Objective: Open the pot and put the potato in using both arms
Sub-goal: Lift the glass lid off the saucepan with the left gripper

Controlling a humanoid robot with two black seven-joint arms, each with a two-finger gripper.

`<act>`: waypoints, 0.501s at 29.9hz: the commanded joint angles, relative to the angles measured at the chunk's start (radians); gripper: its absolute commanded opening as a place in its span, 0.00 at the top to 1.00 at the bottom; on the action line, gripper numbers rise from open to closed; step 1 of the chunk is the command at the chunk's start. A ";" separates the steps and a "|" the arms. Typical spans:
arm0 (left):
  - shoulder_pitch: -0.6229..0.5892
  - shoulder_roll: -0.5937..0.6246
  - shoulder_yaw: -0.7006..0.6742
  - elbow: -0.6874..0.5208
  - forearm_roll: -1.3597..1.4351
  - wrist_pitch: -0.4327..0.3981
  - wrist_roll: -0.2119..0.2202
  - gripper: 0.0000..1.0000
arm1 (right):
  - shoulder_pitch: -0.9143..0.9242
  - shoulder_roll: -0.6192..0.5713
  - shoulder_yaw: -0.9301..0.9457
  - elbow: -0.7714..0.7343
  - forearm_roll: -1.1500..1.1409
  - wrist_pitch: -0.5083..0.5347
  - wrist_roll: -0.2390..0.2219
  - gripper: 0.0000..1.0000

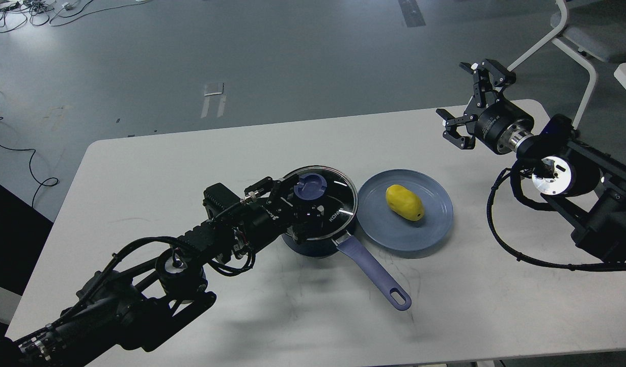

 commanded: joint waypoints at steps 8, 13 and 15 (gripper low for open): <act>0.001 0.000 0.000 0.000 0.000 -0.003 0.000 0.56 | 0.000 0.001 -0.005 0.000 0.000 0.001 0.000 0.00; 0.000 0.006 -0.002 -0.012 0.000 -0.003 -0.005 0.61 | -0.002 0.001 -0.005 0.000 0.000 -0.001 0.000 0.00; 0.000 0.012 -0.002 -0.016 0.000 -0.003 -0.006 0.61 | 0.000 0.001 -0.005 0.000 0.000 0.001 0.000 0.00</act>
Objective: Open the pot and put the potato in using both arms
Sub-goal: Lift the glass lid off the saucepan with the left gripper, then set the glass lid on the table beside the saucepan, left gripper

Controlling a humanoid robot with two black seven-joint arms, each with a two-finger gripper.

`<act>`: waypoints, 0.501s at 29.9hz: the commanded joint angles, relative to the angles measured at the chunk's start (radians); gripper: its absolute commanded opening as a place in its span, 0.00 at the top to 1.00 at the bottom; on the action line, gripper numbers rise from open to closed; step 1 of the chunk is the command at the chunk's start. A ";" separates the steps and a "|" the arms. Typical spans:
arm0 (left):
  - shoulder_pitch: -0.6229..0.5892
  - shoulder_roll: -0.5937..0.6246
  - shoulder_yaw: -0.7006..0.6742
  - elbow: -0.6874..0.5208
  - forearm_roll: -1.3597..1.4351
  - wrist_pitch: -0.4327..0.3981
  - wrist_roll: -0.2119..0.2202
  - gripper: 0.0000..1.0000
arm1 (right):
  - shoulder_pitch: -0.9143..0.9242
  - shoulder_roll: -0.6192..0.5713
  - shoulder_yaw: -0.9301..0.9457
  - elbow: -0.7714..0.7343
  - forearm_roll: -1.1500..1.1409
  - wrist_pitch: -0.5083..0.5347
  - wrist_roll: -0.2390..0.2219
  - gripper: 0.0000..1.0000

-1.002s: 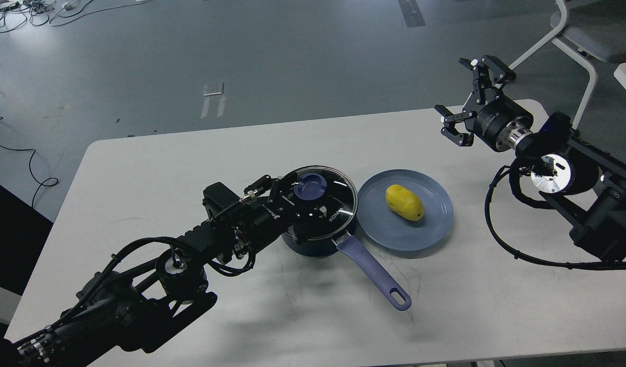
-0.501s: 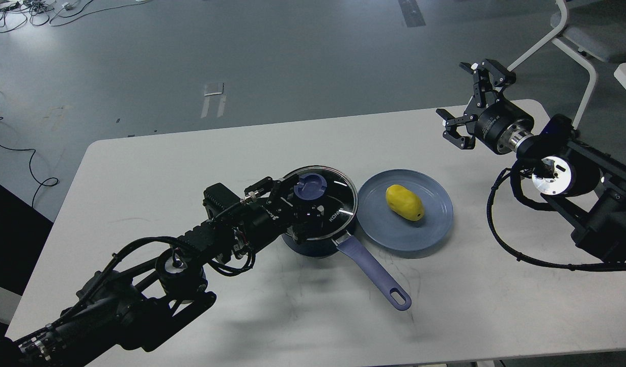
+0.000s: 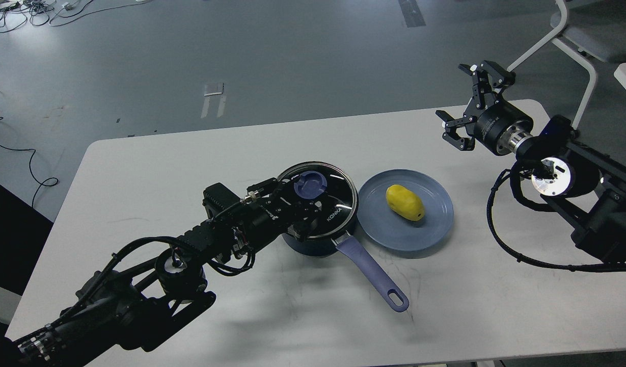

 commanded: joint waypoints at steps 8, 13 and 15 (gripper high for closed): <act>-0.012 0.022 -0.001 -0.044 0.000 -0.001 -0.004 0.61 | 0.000 0.001 0.000 0.000 0.000 0.000 0.000 0.00; -0.043 0.039 -0.001 -0.067 0.000 -0.004 -0.008 0.61 | 0.000 -0.001 0.000 0.000 0.000 0.000 0.000 0.00; -0.080 0.059 -0.001 -0.079 0.000 -0.006 -0.008 0.61 | 0.000 -0.001 0.000 0.000 0.000 0.000 0.000 0.00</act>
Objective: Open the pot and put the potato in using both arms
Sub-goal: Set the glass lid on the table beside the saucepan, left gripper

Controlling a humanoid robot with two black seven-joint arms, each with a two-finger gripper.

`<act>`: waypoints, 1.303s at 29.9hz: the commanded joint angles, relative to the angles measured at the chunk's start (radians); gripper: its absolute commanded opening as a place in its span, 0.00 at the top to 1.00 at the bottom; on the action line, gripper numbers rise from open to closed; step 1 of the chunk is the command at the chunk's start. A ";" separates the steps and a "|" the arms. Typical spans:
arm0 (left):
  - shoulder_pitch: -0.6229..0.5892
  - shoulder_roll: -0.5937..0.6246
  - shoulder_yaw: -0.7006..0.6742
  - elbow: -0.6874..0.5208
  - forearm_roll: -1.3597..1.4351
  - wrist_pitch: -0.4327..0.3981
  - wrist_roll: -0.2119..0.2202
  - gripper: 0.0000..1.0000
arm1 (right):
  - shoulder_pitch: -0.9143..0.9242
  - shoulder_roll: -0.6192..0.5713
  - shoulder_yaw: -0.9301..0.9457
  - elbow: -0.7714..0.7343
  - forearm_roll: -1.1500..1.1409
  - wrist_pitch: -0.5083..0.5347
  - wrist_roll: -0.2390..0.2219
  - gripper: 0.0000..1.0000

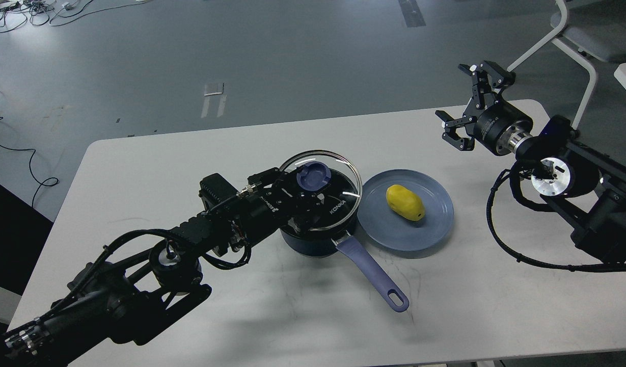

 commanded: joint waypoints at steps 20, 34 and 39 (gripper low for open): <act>-0.050 0.420 0.043 -0.011 0.000 -0.016 -0.043 0.63 | 0.001 0.000 -0.001 0.000 0.000 0.000 0.000 0.00; 0.107 0.378 0.075 0.111 0.000 0.078 -0.043 0.63 | 0.009 -0.001 -0.034 0.000 -0.002 0.000 0.000 0.00; 0.113 0.374 0.077 0.124 0.000 0.084 -0.043 0.63 | 0.008 -0.001 -0.034 0.000 -0.002 0.000 0.000 0.00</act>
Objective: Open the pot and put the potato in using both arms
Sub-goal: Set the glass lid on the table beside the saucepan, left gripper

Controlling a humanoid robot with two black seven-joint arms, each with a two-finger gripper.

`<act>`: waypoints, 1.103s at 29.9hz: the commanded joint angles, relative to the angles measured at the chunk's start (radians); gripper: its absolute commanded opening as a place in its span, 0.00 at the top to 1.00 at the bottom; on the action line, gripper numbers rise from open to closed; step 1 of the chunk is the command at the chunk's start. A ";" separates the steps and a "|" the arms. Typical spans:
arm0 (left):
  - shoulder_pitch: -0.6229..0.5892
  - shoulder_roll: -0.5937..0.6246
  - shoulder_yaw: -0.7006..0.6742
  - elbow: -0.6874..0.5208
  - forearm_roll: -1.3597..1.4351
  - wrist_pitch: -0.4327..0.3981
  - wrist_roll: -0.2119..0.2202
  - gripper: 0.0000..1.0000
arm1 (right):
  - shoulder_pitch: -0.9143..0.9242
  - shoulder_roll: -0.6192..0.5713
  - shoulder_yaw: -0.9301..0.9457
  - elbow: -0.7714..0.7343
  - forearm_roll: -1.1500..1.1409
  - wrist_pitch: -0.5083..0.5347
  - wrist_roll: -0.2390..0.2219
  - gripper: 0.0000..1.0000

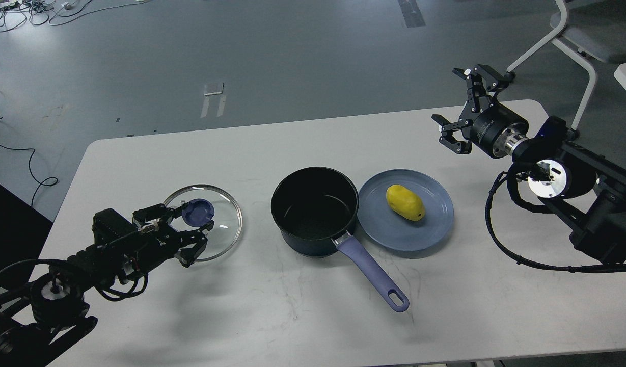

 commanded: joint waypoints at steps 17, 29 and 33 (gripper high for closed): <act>0.014 -0.060 0.003 0.086 0.000 0.001 0.000 0.58 | -0.004 -0.015 0.000 0.000 0.000 0.000 0.002 0.00; 0.006 -0.083 0.059 0.135 0.000 0.001 0.001 0.28 | -0.003 -0.029 0.000 0.000 0.000 0.000 0.002 0.00; 0.002 -0.083 0.055 0.141 0.000 0.002 0.000 0.11 | -0.004 -0.030 0.000 0.000 0.000 0.000 0.002 0.00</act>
